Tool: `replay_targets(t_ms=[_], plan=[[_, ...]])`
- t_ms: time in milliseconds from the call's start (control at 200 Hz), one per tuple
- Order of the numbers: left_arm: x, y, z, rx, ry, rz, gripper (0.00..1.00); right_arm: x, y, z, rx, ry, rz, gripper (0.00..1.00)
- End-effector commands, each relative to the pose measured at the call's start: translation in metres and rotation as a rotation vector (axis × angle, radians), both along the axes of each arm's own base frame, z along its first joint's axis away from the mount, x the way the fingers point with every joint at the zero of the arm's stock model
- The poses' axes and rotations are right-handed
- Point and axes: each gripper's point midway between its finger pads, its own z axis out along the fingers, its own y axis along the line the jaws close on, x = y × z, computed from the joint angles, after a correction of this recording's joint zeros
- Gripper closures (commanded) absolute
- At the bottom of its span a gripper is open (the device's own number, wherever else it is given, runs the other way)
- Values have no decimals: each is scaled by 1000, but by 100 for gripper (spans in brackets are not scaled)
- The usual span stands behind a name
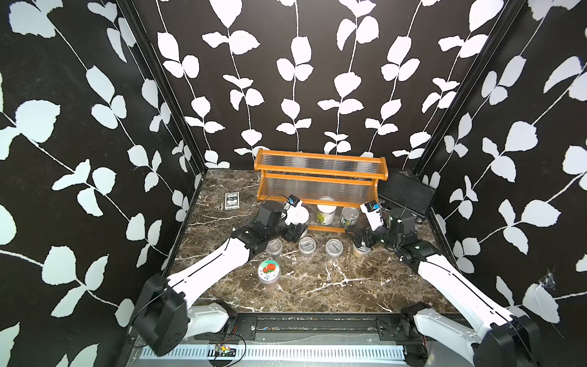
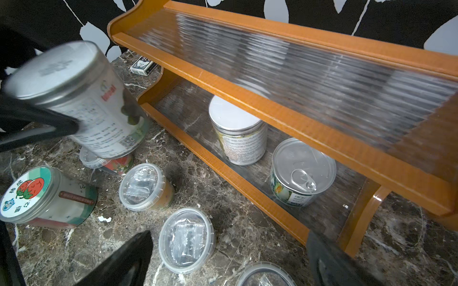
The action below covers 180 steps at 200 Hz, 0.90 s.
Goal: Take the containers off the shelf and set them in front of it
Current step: Place the container at the center of the board.
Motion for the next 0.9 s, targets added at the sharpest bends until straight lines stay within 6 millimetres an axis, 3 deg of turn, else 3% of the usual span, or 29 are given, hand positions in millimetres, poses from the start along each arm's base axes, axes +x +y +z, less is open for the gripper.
replay_targets(t_ms=[0, 145, 335, 615, 895], plan=[[-42, -12, 8, 39, -4, -107, 21, 2, 4, 10, 12, -24, 34, 0], [-88, -26, 13, 1, -5, -149, 20, 1, 3, 12, 4, -26, 31, 0], [-130, -29, -12, 56, 12, -204, 19, 1, 0, 13, -13, -38, 21, 0], [-133, -28, -64, 104, 25, -230, 18, 0, 3, 15, 6, -38, 32, 0], [-133, -32, -92, 150, 45, -249, 16, -5, -1, 19, -3, -45, 26, 0]])
